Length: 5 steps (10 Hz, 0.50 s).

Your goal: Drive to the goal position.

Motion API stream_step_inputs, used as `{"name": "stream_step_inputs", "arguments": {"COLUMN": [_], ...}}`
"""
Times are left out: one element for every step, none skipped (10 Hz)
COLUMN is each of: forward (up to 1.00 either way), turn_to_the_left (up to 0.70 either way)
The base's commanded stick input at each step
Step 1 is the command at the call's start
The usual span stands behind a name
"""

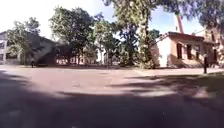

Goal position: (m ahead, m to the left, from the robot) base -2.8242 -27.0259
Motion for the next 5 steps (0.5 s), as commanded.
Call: {"name": "stream_step_inputs", "arguments": {"forward": [0.7, 0.7, 0.7, 0.7, 0.7], "turn_to_the_left": [-0.14, -0.14, -0.14, -0.14, -0.14]}}
